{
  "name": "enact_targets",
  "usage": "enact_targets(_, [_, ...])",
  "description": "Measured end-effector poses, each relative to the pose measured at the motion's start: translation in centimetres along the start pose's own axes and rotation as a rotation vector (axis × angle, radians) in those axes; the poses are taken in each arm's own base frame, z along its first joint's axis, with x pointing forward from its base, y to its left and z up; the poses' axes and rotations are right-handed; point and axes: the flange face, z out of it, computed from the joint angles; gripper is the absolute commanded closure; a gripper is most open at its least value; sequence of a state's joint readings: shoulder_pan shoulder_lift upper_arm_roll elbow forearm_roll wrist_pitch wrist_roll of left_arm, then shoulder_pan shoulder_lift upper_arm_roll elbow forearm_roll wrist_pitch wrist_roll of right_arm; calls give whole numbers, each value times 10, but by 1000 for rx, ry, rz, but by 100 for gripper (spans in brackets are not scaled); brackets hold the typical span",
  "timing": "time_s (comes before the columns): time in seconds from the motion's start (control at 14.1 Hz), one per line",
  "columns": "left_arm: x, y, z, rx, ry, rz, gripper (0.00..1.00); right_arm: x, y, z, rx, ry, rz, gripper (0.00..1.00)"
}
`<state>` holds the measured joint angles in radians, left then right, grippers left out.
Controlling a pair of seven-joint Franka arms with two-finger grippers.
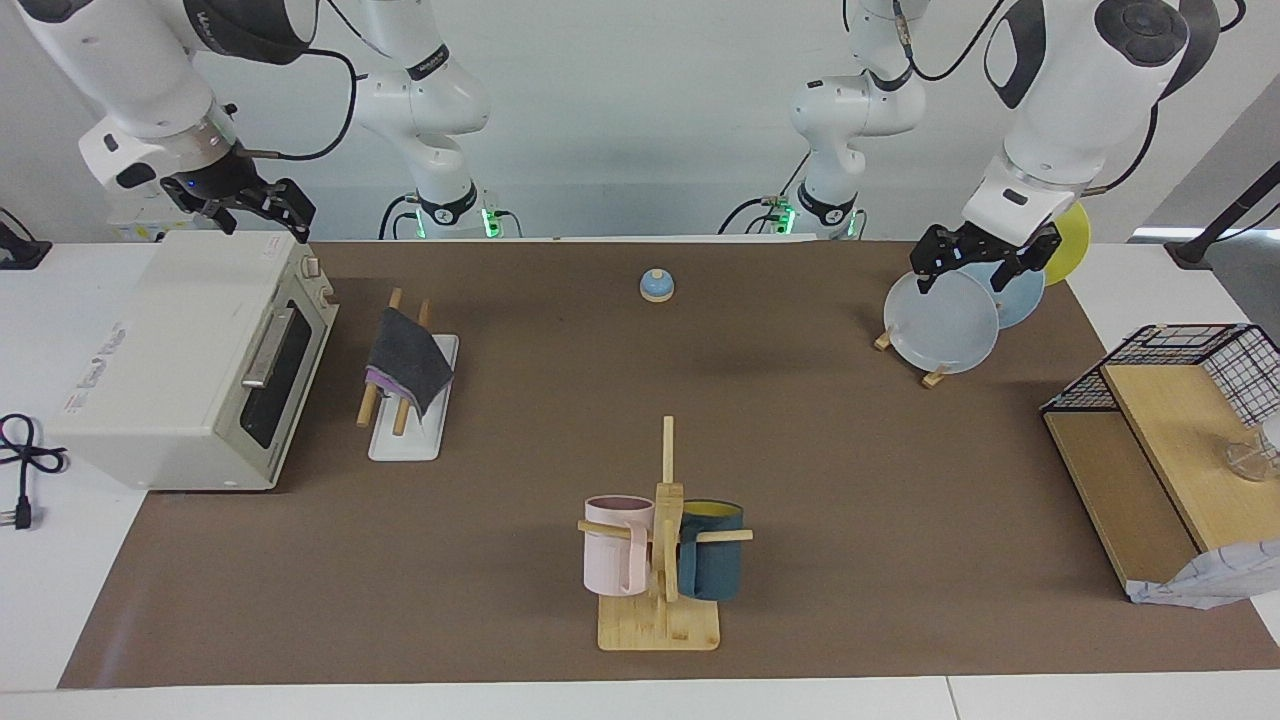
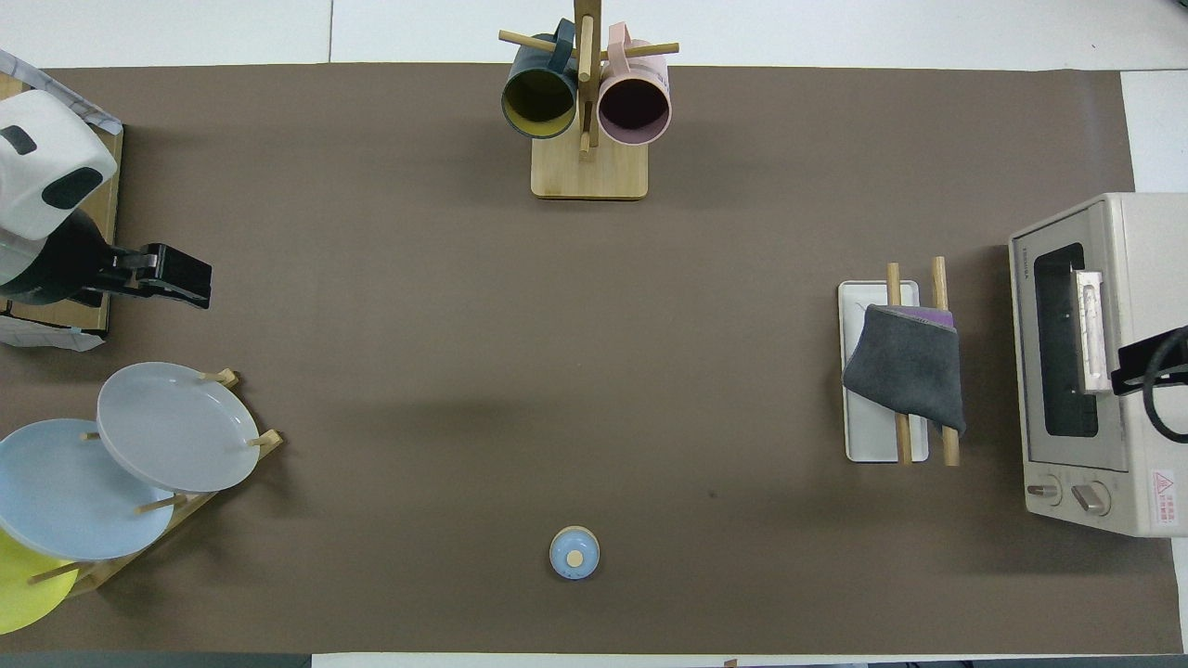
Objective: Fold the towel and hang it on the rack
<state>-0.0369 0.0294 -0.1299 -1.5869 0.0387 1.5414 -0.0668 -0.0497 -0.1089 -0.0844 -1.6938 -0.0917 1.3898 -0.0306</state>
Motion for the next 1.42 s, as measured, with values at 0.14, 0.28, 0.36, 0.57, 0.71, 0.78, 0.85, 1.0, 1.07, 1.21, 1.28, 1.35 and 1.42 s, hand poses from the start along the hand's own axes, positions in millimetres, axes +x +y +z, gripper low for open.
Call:
enact_targets(0.14, [3,0,3,-1,1,7,0,6,0,-3,-2,4,-24,0])
enact_targets(0.28, [5,-4,5,-2,5,2,0,13,-3,-7,-5,1,-38,0])
enact_targets(0.36, [6,-9,5,-3,7,-7,0,15,-5,-9,-7,-3,-42,0])
enact_targets(0.57, [8,-20,1,-11,30,-32,0,16,-8,-21,-9,7,-46,0])
enact_targets(0.71, [7,-20,-1,-13,38,-57,0,19,-14,-26,-11,21,-59,0])
enact_targets(0.78, [8,-20,-1,-14,41,-66,0,21,-19,-27,-14,29,-68,0])
enact_targets(0.85, [8,-20,-1,-15,43,-72,0,23,-24,-26,-16,31,-78,0])
enact_targets(1.0, [8,-20,-1,-16,44,-78,0,26,-29,-25,-17,32,-85,0])
enact_targets(1.07, [8,-19,-1,-19,44,-80,0,26,-29,-26,-16,35,-86,0])
enact_targets(1.21, [8,-19,-2,-26,44,-83,0,26,-29,-27,-16,40,-86,0])
enact_targets(1.28, [8,-18,-2,-27,44,-83,0,26,-29,-28,-15,42,-86,0])
enact_targets(1.35, [8,-18,-2,-28,45,-84,0,26,-29,-28,-14,42,-86,0])
enact_targets(1.42, [7,-18,-3,-28,46,-84,0,26,-29,-28,-9,43,-87,0])
